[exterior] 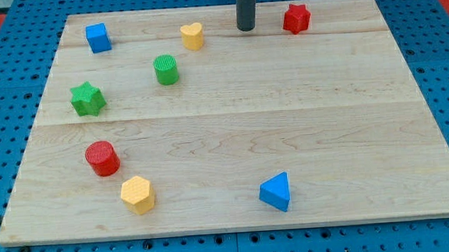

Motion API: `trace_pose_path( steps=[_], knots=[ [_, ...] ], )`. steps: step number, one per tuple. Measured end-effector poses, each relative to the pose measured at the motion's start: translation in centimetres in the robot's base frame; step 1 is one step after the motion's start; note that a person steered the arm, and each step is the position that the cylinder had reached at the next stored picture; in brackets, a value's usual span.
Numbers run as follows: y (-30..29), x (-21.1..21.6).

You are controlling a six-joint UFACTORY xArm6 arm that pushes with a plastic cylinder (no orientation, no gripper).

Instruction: Move green circle towards center right

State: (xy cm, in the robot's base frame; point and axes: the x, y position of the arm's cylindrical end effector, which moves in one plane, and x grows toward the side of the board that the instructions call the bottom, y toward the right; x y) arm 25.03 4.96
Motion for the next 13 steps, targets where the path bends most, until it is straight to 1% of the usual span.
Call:
trace_pose_path(
  steps=[1,2,3,4,5,6,7,8,9,10,11,12,13],
  knots=[
    [1.9,3.1],
    [0.3,8.0],
    [-3.2,12.2],
    [-8.6,15.4],
    [-16.1,15.9],
    [-16.8,11.3],
    [-17.8,10.0],
    [-19.6,9.9],
    [-16.2,9.7],
    [-8.0,9.4],
    [-8.9,9.2],
    [-9.1,7.1],
    [-3.2,6.9]
  ],
)
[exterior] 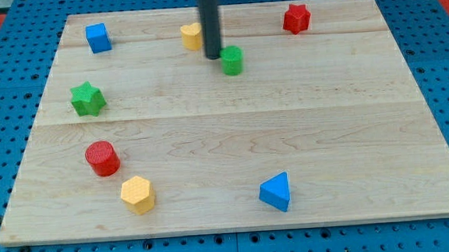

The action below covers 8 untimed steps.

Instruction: Move green circle towards center right

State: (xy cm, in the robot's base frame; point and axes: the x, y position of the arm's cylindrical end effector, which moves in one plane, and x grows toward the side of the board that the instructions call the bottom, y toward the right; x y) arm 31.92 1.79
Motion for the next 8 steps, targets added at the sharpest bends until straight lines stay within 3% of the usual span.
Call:
trace_pose_path(
  steps=[1,2,3,4,5,6,8],
  knots=[
    [8.8,6.2],
    [12.0,9.6],
    [8.6,9.9],
    [7.3,15.2],
    [13.2,15.8],
    [13.5,12.1],
    [14.1,11.2]
  ],
)
